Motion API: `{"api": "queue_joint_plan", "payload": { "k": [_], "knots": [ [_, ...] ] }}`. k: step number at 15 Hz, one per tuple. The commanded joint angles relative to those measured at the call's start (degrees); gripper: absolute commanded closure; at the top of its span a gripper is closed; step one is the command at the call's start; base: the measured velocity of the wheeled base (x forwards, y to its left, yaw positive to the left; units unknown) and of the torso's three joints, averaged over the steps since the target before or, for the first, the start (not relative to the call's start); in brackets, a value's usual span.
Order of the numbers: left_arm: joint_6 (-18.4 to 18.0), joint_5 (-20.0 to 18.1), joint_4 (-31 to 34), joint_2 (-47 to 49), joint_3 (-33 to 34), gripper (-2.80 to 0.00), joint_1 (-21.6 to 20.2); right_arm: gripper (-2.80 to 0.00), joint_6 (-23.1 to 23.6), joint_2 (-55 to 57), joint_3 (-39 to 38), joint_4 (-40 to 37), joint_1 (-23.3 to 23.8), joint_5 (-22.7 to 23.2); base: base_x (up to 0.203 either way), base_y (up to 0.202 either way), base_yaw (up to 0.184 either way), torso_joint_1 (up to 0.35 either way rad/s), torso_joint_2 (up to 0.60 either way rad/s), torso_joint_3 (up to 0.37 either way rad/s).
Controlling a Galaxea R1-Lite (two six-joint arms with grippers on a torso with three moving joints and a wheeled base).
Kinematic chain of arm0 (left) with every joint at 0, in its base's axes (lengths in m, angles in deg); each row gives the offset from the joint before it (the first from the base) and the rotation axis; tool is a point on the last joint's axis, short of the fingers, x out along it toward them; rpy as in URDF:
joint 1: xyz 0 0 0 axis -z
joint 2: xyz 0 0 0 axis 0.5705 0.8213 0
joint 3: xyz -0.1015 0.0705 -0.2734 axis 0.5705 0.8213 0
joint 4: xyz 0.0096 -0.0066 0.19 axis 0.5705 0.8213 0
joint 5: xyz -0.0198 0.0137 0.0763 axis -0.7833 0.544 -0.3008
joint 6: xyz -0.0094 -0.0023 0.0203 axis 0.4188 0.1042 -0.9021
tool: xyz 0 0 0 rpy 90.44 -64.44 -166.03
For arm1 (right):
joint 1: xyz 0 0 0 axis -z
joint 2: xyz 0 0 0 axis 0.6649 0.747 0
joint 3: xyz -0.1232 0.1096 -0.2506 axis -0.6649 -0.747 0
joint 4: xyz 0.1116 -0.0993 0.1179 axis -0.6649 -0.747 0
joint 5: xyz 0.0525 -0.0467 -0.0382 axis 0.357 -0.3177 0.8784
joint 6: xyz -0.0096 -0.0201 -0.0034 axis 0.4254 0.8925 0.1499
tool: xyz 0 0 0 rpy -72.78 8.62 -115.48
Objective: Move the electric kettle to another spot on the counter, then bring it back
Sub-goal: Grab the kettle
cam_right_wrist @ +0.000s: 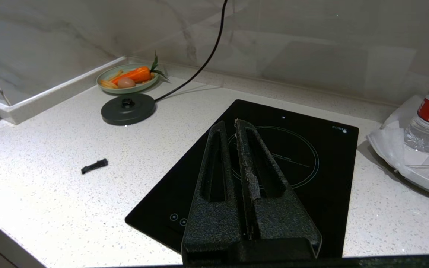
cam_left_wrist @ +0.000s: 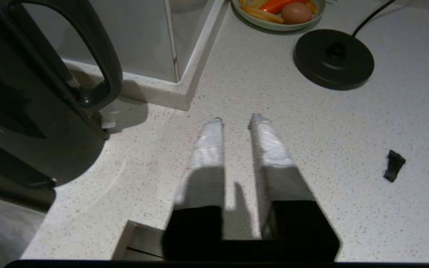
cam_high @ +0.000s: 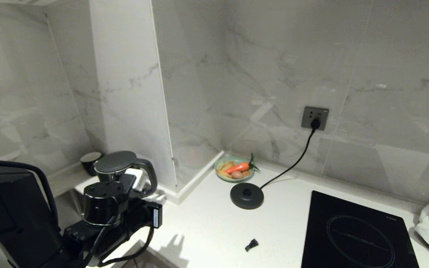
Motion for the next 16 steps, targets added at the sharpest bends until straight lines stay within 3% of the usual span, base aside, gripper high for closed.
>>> {"api": "queue_joint_plan", "payload": {
  "k": [1, 4, 16],
  "knots": [
    [0.15, 0.12, -0.44, 2.33, -0.84, -2.80, -0.17, 0.00, 0.04, 0.01, 0.00, 0.00, 0.00, 0.04, 0.000, 0.000, 0.000, 0.000, 0.00, 0.000],
    [0.21, 0.26, -0.57, 4.47, -2.50, -2.80, -0.60, 0.00, 0.04, 0.02, 0.00, 0.00, 0.00, 0.04, 0.000, 0.000, 0.000, 0.000, 0.00, 0.000],
    [-0.03, 0.26, -0.69, 18.36, -19.75, -2.80, -5.70, 0.00, 0.04, 0.00, 0.00, 0.06, 0.00, 0.04, 0.000, 0.000, 0.000, 0.000, 0.00, 0.000]
  ]
}}
